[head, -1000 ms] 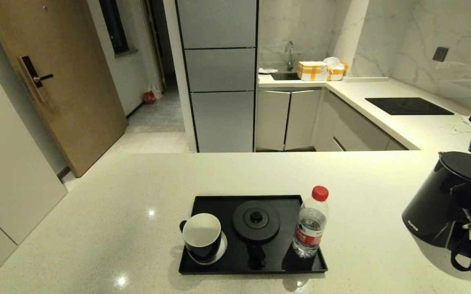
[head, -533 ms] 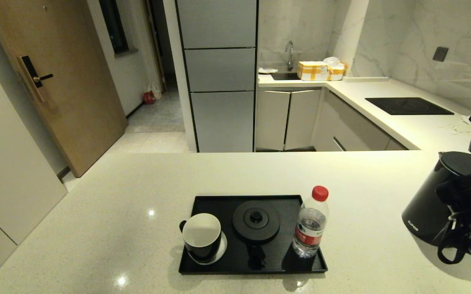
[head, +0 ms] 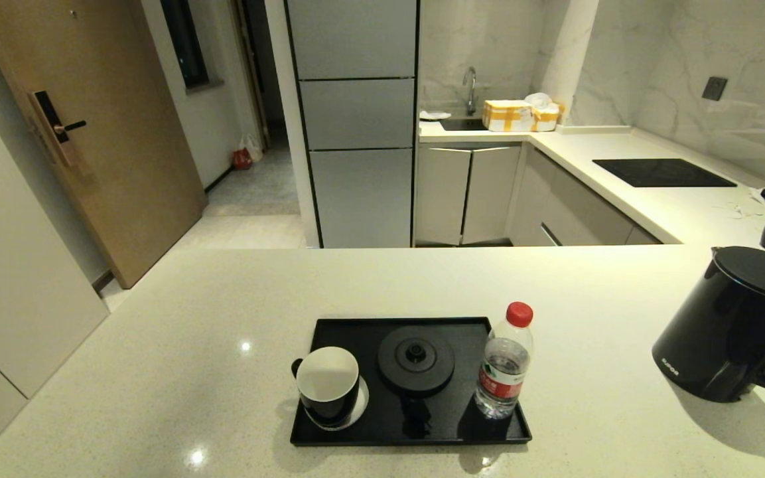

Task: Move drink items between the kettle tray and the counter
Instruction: Return the kettle to its original position

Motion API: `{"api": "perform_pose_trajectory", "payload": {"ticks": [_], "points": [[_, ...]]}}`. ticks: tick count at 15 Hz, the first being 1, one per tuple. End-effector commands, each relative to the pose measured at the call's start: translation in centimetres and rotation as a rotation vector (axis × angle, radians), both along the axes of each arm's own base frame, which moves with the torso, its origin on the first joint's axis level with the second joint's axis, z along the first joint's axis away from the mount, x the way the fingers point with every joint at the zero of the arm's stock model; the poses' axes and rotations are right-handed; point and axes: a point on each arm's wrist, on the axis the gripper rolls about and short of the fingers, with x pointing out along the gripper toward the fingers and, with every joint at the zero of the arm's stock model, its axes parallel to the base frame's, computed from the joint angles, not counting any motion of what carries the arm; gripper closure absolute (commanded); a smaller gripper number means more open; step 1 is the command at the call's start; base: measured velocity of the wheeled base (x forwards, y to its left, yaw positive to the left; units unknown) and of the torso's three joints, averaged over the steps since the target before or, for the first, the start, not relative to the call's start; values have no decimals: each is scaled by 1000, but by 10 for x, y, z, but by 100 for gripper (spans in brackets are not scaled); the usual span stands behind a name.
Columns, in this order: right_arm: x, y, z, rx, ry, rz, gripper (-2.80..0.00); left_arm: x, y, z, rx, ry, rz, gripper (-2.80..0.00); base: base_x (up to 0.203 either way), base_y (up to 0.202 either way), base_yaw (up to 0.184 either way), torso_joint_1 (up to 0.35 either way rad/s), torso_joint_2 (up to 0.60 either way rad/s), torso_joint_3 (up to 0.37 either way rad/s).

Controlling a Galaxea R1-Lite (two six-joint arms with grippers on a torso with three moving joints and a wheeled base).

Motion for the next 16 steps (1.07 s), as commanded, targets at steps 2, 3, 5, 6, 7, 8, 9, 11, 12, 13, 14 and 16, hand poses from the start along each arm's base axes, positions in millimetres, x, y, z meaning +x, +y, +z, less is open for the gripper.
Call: {"api": "perform_pose_trajectory", "payload": {"ticks": [2,3,5,6,7,8,9,11,12,13,14,16], "points": [[-16,-3,10,-19,-51,-28,0,0,0,0,0,-1,0,0,0,0,0,0,0,0],[-19,-4,10,-15,-53,-28,0,0,0,0,0,-1,1,0,0,0,0,0,0,0],[-24,-4,14,-22,-62,-31,0,0,0,0,0,0,0,0,0,0,0,0,0,0],[-27,-4,17,-27,-62,-34,0,0,0,0,0,-1,0,0,0,0,0,0,0,0],[-29,-5,18,-37,-59,-42,0,0,0,0,0,1,0,0,0,0,0,0,0,0],[-31,-5,18,-48,-56,-49,0,0,0,0,0,-1,0,0,0,0,0,0,0,0],[-32,-5,18,-53,-61,-54,0,0,0,0,0,0,0,0,0,0,0,0,0,0],[-42,-6,27,-46,-109,-41,0,0,0,0,0,-1,0,0,0,0,0,0,0,0],[-47,-6,33,-35,-110,-14,0,0,0,0,0,0,0,0,0,0,0,0,0,0],[-52,-7,35,-23,-103,-5,0,0,0,0,0,0,0,0,0,0,0,0,0,0],[-55,-9,36,-22,-101,-14,0,0,0,0,0,-1,0,0,0,0,0,0,0,0],[-59,-9,38,-22,-112,-13,0,0,0,0,0,-1,0,0,0,0,0,0,0,0]]}}
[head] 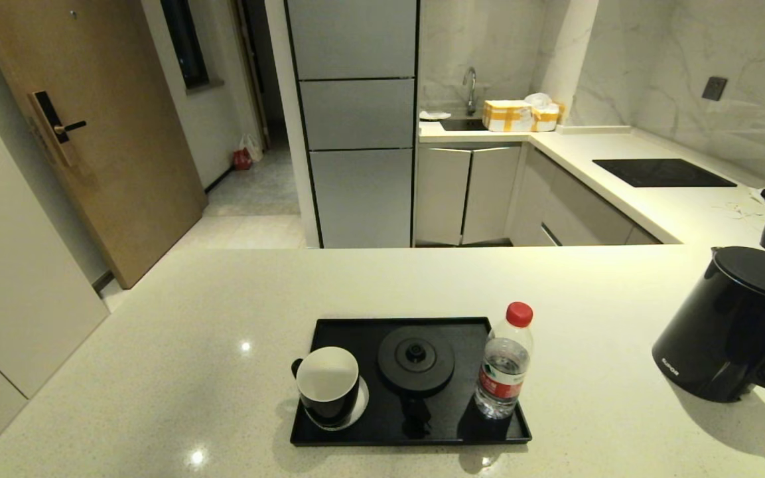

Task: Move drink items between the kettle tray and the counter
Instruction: Return the kettle to its original position

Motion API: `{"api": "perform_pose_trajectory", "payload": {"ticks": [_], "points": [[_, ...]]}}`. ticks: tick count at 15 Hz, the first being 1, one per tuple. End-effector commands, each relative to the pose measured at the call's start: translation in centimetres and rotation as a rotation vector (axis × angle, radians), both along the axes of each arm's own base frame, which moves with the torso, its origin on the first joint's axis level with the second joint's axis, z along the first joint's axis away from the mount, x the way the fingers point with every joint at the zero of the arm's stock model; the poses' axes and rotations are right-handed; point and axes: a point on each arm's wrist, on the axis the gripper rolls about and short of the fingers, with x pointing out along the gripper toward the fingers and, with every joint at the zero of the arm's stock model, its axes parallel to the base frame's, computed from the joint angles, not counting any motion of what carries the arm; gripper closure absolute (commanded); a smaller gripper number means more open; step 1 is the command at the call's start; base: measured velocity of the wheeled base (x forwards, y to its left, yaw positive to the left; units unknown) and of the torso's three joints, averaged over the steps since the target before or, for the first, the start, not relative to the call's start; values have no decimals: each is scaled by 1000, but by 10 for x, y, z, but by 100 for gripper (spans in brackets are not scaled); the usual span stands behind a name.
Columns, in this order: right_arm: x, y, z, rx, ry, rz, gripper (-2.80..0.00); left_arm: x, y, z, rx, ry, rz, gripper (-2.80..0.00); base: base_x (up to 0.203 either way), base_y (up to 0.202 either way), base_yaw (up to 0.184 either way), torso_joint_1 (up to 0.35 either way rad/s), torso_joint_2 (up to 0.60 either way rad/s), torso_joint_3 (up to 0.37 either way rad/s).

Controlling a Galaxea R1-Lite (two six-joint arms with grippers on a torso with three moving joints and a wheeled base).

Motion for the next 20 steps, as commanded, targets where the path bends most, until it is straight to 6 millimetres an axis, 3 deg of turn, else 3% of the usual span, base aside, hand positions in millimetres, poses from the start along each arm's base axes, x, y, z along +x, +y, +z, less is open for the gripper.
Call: {"api": "perform_pose_trajectory", "payload": {"ticks": [1,4,9,13,16,20], "points": [[-9,-1,3,6,-24,-2,0,0,0,0,1,-1,0,0,0,0,0,0,0,0],[-10,-2,2,4,-10,-15,0,0,0,0,1,0,0,0,0,0,0,0,0,0],[-12,-19,21,32,-42,-134,0,0,0,0,1,0,0,0,0,0,0,0,0,0],[-11,-22,18,23,-5,-130,0,0,0,0,1,0,0,0,0,0,0,0,0,0],[7,-24,1,31,85,-131,0,0,0,0,1,0,0,0,0,0,0,0,0,0],[50,-32,-22,-19,84,-96,0,0,0,0,1,-2,0,0,0,0,0,0,0,0]]}}
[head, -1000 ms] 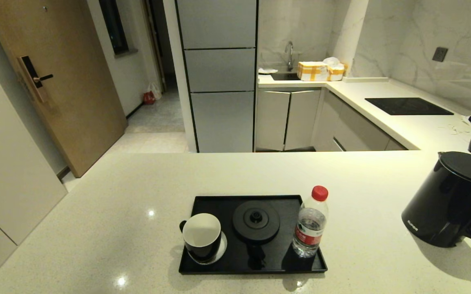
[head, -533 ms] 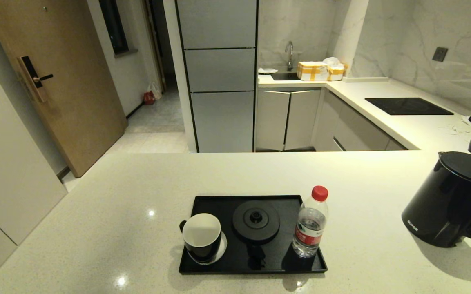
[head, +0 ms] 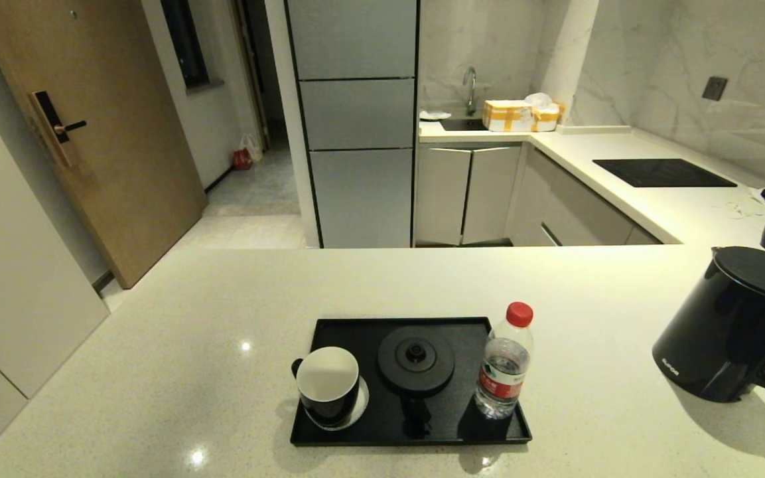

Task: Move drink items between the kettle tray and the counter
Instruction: Return the kettle to its original position

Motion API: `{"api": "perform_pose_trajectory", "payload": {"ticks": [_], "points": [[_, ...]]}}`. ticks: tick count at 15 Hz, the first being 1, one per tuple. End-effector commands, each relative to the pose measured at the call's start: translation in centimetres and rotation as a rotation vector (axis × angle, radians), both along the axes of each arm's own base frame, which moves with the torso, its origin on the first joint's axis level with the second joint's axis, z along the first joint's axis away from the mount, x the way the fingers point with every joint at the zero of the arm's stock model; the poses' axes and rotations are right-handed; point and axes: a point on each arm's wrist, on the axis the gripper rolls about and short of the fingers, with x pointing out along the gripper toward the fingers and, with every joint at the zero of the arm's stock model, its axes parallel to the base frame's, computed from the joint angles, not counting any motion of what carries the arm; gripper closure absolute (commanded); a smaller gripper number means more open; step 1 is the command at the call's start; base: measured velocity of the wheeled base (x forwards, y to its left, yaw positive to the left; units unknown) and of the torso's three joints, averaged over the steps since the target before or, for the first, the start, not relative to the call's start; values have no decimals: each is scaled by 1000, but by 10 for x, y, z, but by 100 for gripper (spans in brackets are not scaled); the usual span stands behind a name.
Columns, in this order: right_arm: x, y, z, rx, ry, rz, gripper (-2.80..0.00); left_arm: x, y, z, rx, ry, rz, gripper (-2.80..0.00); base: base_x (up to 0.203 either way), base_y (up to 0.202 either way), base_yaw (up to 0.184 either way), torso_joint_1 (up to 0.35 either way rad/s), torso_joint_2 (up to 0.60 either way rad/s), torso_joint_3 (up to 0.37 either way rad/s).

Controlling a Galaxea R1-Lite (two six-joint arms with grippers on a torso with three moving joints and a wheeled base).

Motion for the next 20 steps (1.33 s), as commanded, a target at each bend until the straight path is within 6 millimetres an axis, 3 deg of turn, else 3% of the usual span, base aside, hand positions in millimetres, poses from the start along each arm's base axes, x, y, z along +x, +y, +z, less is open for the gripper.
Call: {"api": "perform_pose_trajectory", "payload": {"ticks": [1,11,15,16,20], "points": [[28,-5,-15,-33,25,15,0,0,0,0,0,-1,0,0,0,0,0,0,0,0],[54,-8,-52,-53,86,17,0,0,0,0,0,-2,0,0,0,0,0,0,0,0],[64,-9,-58,-56,85,17,0,0,0,0,0,0,0,0,0,0,0,0,0,0],[68,-9,-62,-58,91,17,-280,0,0,0,0,-2,0,0,0,0,0,0,0,0],[81,-6,-72,-86,95,13,-280,0,0,0,0,0,0,0,0,0,0,0,0,0]]}}
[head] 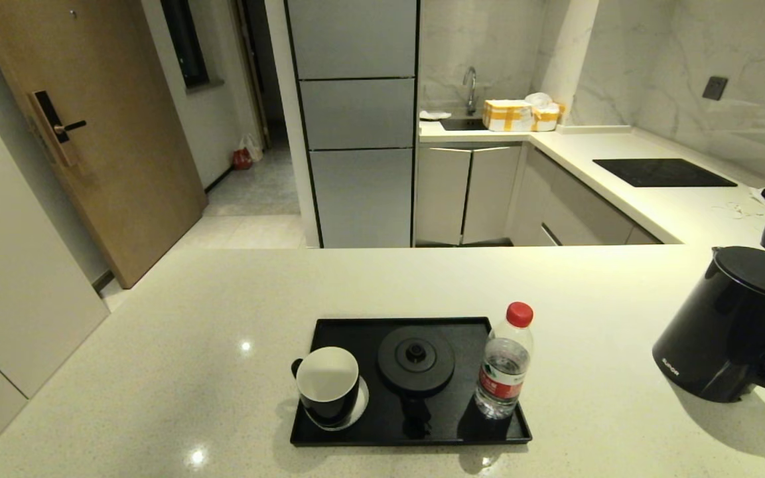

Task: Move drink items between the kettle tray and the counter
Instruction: Return the kettle to its original position

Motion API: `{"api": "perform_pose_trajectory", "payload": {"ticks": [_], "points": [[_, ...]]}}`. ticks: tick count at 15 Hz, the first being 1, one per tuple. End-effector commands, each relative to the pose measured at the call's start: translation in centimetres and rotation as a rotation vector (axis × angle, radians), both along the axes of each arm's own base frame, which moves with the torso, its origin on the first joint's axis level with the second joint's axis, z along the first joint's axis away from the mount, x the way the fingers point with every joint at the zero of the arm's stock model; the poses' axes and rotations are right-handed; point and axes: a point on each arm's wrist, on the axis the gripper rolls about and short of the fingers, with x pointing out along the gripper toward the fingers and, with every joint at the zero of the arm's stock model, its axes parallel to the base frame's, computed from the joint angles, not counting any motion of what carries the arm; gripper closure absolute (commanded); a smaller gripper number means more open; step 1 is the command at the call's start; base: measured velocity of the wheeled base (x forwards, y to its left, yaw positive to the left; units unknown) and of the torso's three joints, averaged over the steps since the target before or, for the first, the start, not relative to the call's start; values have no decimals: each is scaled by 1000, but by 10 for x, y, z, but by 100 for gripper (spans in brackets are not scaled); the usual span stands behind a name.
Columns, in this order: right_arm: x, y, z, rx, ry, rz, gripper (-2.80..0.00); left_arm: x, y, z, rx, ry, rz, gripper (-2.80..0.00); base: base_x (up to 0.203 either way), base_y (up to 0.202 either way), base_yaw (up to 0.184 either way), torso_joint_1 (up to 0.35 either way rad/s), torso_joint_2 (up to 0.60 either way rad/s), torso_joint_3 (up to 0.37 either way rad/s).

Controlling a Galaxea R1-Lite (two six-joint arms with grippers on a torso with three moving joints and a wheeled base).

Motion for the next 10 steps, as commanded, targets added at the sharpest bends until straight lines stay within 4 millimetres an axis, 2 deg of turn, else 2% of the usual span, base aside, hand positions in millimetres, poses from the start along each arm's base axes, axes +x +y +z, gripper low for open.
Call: {"api": "perform_pose_trajectory", "payload": {"ticks": [1,5,10], "points": [[8,1,-12,2,35,6,-280,0,0,0,1,-1,1,0,0,0,0,0,0,0],[16,-1,-24,-48,7,-44,-280,0,0,0,1,0,0,0,0,0,0,0,0,0],[12,-1,-26,-55,-15,-65,-280,0,0,0,1,0,0,0,0,0,0,0,0,0]]}}
